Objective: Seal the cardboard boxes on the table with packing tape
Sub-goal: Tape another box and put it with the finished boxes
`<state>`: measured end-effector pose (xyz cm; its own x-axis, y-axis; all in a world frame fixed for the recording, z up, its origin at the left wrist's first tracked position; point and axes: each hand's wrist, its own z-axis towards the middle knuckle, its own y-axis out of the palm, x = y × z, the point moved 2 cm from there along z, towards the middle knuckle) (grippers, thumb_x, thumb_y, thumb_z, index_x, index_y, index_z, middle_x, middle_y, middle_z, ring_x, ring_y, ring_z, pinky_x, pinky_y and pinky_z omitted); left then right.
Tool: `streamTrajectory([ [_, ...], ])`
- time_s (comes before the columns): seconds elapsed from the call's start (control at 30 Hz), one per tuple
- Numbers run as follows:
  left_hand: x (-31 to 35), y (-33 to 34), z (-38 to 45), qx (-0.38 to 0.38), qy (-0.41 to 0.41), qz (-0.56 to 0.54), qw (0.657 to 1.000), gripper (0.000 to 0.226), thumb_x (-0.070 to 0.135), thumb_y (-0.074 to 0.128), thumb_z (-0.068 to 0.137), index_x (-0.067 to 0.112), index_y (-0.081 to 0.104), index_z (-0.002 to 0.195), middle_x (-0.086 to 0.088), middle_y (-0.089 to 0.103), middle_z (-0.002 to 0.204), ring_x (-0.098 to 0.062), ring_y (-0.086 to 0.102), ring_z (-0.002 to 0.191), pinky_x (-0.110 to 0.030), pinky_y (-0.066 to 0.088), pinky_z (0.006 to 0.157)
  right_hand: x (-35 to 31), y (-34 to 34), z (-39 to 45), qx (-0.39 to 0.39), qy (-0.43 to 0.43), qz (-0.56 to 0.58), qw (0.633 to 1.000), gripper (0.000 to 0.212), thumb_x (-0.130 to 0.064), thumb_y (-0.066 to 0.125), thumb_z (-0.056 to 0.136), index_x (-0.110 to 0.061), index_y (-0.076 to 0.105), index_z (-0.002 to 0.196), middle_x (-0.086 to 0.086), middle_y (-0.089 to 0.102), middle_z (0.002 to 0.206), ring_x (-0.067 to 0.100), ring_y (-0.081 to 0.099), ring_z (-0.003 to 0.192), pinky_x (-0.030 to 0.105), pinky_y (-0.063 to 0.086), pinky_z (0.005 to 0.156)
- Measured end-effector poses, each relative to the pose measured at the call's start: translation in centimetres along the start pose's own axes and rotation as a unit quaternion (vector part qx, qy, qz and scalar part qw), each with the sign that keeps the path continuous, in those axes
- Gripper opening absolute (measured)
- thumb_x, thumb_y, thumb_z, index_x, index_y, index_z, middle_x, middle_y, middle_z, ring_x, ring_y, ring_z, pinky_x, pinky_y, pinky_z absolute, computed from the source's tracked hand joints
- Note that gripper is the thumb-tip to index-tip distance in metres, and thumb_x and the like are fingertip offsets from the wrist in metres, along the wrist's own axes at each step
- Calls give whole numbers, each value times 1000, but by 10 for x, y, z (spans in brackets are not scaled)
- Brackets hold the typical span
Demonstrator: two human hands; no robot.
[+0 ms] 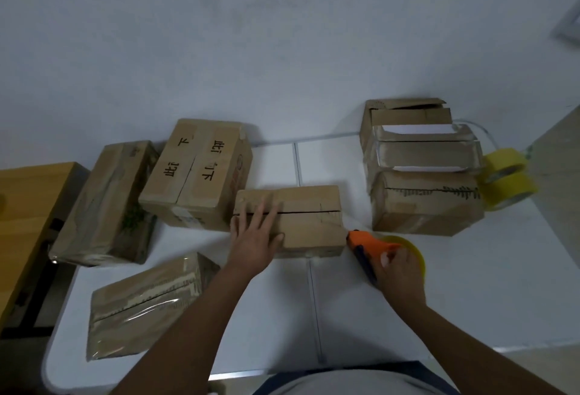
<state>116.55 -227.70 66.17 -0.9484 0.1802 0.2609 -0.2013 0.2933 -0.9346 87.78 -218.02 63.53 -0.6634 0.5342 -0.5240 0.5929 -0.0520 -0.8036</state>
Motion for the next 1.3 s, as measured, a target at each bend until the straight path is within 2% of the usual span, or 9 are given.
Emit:
streamTrajectory([
  [0.1, -3, 7, 3, -54, -4, 19, 998, 72, 70, 15, 93, 41, -4, 156, 12, -13, 165, -37, -17, 150, -59, -4, 120, 12, 1, -1, -93, -1, -106, 990, 45, -50, 64, 88, -12, 53, 109, 7, 57, 108, 23, 57, 97, 31, 43, 76],
  [0.23, -2, 10, -1, -70, -16, 8, 997, 61, 56, 24, 103, 47, -7, 155, 20, -17, 163, -30, -21, 150, -67, 0, 116, 7, 0, 5, -159, -26, -118, 980, 46, -45, 59, 92, -18, 46, 127, -1, 55, 116, 18, 57, 101, 32, 47, 82],
  [0.37, 0, 11, -13, -79, -8, -1, 997, 60, 56, 24, 103, 49, -7, 154, 24, -18, 161, -27, -23, 150, -69, 2, 115, 27, 19, 21, -165, -97, -88, 978, 46, -38, 47, 87, -56, 42, 129, -17, 54, 123, 12, 58, 111, 34, 51, 88],
  [0.53, 0, 19, -29, -75, 1, 8, 997, 61, 58, 22, 101, 50, -10, 153, 25, -22, 159, -26, -25, 149, -68, 3, 115, 19, -4, -3, -106, -24, -105, 989, 16, -16, 43, 101, -7, 46, 113, 11, 61, 102, 25, 59, 87, 37, 45, 75],
  [0.83, 18, 31, -44, -63, 15, 6, 998, 62, 62, 17, 97, 52, -9, 152, 26, -21, 160, -26, -22, 150, -67, 9, 113, -31, -69, -3, -13, 4, 252, 968, 21, -18, 37, 103, -4, 51, 97, 8, 52, 79, 19, 47, 65, 31, 32, 57],
  [0.97, 36, 43, -53, -60, 43, 32, 997, 65, 66, 9, 94, 49, -12, 152, 22, -24, 161, -26, -27, 148, -66, 12, 113, -63, -88, -3, -31, -72, 255, 964, 38, -50, 44, 99, -15, 58, 96, -3, 61, 81, 15, 59, 71, 31, 44, 62],
  [1.07, 55, 47, -55, -55, 79, 59, 994, 69, 69, 0, 90, 46, -5, 155, 16, -14, 164, -31, -19, 150, -65, 22, 108, -88, -91, -4, -55, -136, 193, 970, 42, -58, 50, 93, -18, 62, 97, -4, 66, 85, 11, 63, 75, 28, 48, 65],
  [1.2, 62, 48, -55, -43, 83, 81, 992, 61, 63, 12, 100, 36, 34, 150, 5, 34, 159, -41, 26, 145, -62, 48, 81, -104, -81, -2, -103, -194, 125, 968, 46, -58, 52, 91, -14, 65, 85, -1, 65, 75, 11, 62, 67, 24, 41, 58],
  [1.3, 56, 53, -52, -27, 97, 80, 992, 58, 63, 16, 100, 33, 45, 139, 3, 44, 150, -37, 22, 145, -60, 47, 84, -101, -70, -1, -127, -208, 92, 965, 47, -59, 53, 91, -14, 64, 80, 1, 65, 73, 15, 62, 66, 28, 42, 60],
])
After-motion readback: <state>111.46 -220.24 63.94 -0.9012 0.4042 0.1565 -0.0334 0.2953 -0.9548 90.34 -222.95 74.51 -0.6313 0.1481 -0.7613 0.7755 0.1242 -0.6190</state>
